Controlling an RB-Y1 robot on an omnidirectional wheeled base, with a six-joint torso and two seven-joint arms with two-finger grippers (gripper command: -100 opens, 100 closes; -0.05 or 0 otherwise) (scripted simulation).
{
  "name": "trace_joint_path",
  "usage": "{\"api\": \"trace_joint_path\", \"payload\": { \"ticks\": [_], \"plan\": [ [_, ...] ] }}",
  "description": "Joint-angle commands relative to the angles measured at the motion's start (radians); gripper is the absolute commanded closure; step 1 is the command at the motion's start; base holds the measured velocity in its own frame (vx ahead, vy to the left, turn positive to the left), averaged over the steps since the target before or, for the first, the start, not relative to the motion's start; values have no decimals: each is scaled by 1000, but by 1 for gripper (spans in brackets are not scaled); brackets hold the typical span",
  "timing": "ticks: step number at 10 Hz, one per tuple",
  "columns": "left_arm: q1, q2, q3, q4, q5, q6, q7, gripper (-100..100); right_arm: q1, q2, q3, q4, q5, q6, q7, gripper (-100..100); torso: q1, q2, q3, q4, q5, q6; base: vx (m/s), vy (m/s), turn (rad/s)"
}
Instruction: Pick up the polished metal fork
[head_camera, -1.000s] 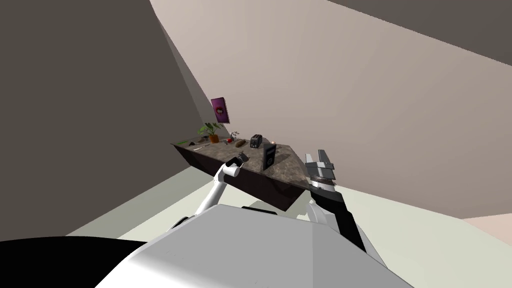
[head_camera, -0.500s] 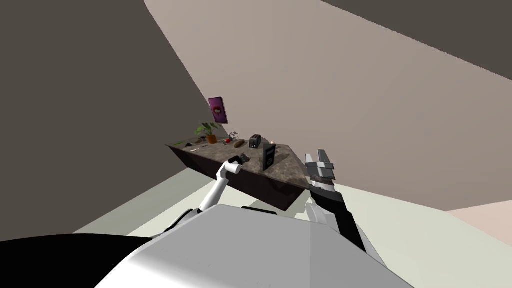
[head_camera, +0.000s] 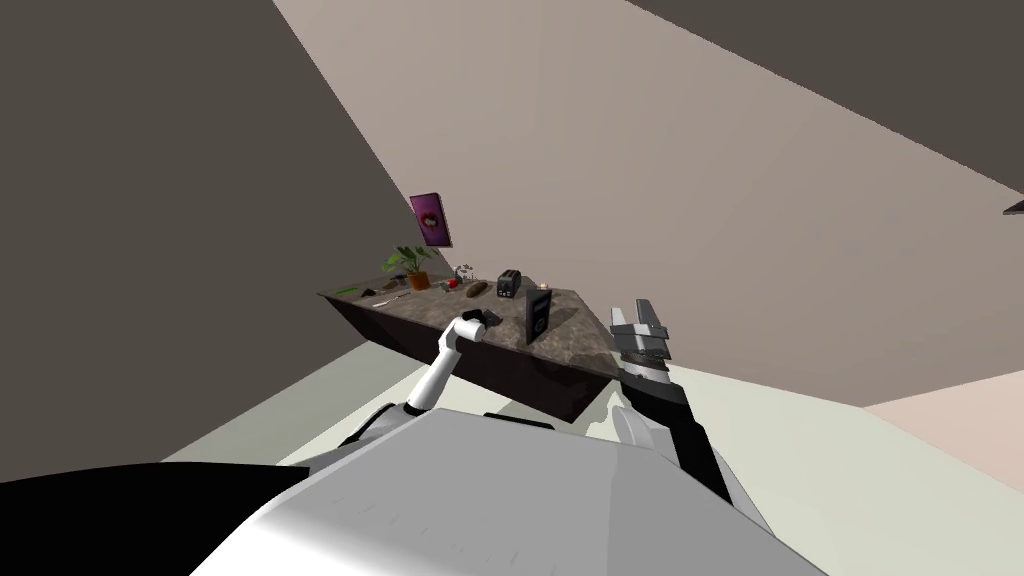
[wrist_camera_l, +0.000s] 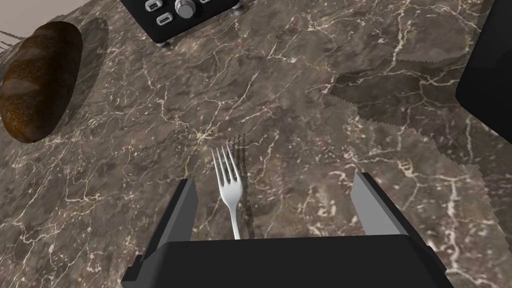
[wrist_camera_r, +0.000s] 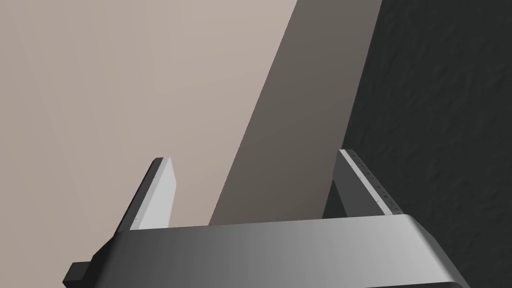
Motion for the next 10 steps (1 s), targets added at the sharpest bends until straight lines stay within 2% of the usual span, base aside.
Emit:
{"api": "trace_joint_path", "payload": {
  "ticks": [1,2,3,4,5,6,7,8,9,10],
  "plan": [
    [-16,3,0,16,6,48,31,-100,0,0,0,0,0,0,0,0,0,0,0,0,0,0,30,37,-35],
    [-46,9,-2,48,17,77,71,-100,0,0,0,0,0,0,0,0,0,0,0,0,0,0,38,38,-76],
    [-46,9,-2,48,17,101,74,-100,0,0,0,0,0,0,0,0,0,0,0,0,0,0,30,39,-42],
    [-73,15,-3,79,28,129,113,-100,0,0,0,0,0,0,0,0,0,0,0,0,0,0,37,42,-57],
    [-73,15,-3,79,28,153,114,-100,0,0,0,0,0,0,0,0,0,0,0,0,0,0,36,45,-38],
    [-99,21,-4,109,38,185,152,-100,0,0,0,0,0,0,0,0,0,0,0,0,0,0,35,48,-70],
    [-99,21,-4,109,38,202,152,-100,0,0,0,0,0,0,0,0,0,0,0,0,0,0,27,41,-34],
    [-124,26,-6,139,47,239,187,-100,0,0,0,0,0,0,0,0,0,0,0,0,0,0,40,31,-54],
    [-124,26,-6,139,47,248,187,-100,0,0,0,0,0,0,0,0,-1,0,0,0,0,0,33,38,-30],
    [-146,32,-7,167,56,286,220,-100,0,0,0,0,0,0,0,0,-1,0,0,0,0,0,36,52,-58]
  ]
}}
